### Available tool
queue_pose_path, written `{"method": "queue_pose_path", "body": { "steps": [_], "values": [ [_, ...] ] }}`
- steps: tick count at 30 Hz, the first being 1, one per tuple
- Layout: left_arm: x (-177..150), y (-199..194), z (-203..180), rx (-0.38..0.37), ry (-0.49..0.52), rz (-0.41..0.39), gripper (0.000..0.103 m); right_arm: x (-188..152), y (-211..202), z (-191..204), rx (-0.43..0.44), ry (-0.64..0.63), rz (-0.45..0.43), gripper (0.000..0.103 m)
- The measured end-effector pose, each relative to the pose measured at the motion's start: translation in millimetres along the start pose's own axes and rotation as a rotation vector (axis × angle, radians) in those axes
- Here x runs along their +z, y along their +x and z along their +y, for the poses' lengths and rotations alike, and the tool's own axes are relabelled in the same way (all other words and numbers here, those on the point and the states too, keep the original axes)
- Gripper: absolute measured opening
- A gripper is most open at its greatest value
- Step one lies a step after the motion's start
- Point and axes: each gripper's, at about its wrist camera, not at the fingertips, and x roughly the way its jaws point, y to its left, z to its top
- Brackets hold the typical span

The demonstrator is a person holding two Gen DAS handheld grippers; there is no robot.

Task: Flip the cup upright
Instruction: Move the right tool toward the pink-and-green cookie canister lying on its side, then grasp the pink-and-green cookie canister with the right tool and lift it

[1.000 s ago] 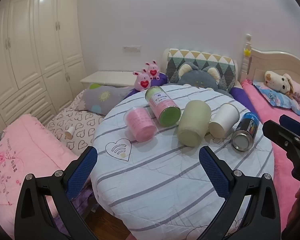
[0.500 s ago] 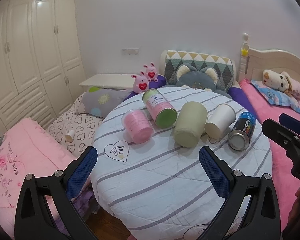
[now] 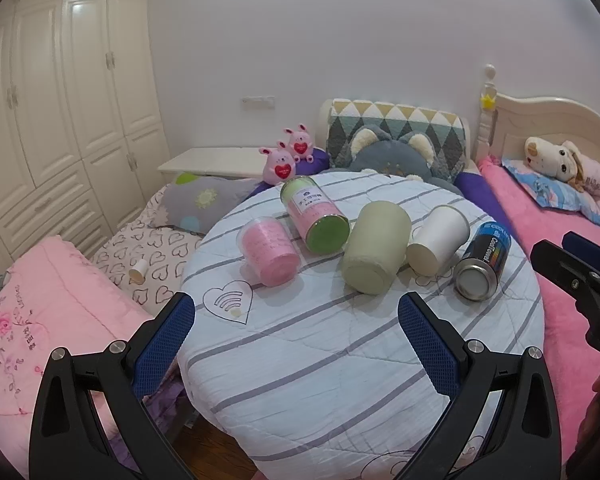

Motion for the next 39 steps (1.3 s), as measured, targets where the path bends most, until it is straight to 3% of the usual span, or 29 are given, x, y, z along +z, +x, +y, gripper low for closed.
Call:
{"method": "queue_pose_path", "body": {
  "steps": [9, 22, 39],
  "values": [
    [4, 11, 7, 0.006, -0.021, 0.014, 0.103, 1, 11, 1, 0.012, -0.006, 0.018, 0.084],
    [20, 48, 44, 0.038, -0.101, 0.034, 0.103, 21, 62, 30, 0.066, -0.07, 0.058, 0.084],
    [47, 91, 69, 0.017, -0.137, 0.026, 0.103, 50, 123, 60, 0.076, -0.124, 0.114, 0.084]
  ]
}}
